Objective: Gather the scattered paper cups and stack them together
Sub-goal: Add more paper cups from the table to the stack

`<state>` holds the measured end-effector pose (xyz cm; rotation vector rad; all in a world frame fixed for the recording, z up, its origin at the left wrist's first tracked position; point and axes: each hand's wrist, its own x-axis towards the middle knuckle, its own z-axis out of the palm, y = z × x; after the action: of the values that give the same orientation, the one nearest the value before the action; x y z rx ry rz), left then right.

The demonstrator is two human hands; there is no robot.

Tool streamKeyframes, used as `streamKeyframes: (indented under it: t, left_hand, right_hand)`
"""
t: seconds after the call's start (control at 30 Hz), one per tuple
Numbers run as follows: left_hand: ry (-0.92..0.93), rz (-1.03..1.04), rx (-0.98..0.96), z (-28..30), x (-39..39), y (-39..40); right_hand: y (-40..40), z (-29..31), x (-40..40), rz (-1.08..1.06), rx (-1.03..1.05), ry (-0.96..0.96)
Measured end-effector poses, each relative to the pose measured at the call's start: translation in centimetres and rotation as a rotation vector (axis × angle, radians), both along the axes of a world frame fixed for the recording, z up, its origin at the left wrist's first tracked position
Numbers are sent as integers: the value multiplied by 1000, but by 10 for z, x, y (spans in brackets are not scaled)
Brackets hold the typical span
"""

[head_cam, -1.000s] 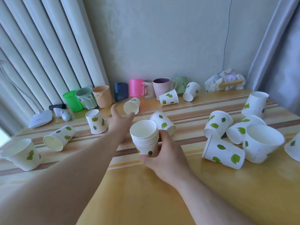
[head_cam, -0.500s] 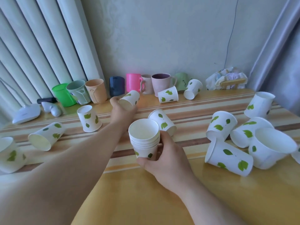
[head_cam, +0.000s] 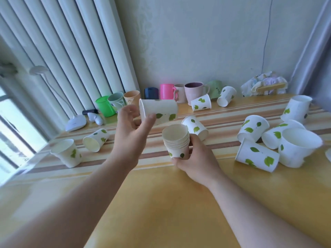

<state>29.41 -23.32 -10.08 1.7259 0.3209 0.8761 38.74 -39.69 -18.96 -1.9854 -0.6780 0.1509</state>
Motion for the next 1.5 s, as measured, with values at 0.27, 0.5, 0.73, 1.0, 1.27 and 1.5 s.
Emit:
streamKeyframes:
  t: [0.27, 0.5, 0.73, 1.0, 1.27, 1.5]
  left_hand:
    - [257, 5, 377, -5, -8, -5]
    - [304, -135, 364, -12, -7, 4]
    - [431, 267, 18, -54, 22, 59]
    - [623, 376, 102, -61, 71, 126]
    - [518, 432, -3, -60, 104, 134]
    - [345, 239, 2, -55, 103, 90]
  right_hand:
    - [-4, 1, 0, 21, 12, 20]
    - [-2, 0, 4, 27, 10, 7]
    - [2, -4, 8, 10, -22, 7]
    - [3, -6, 13, 11, -8, 11]
    - [5, -8, 13, 17, 3, 8]
    - [5, -6, 12, 6, 0, 9]
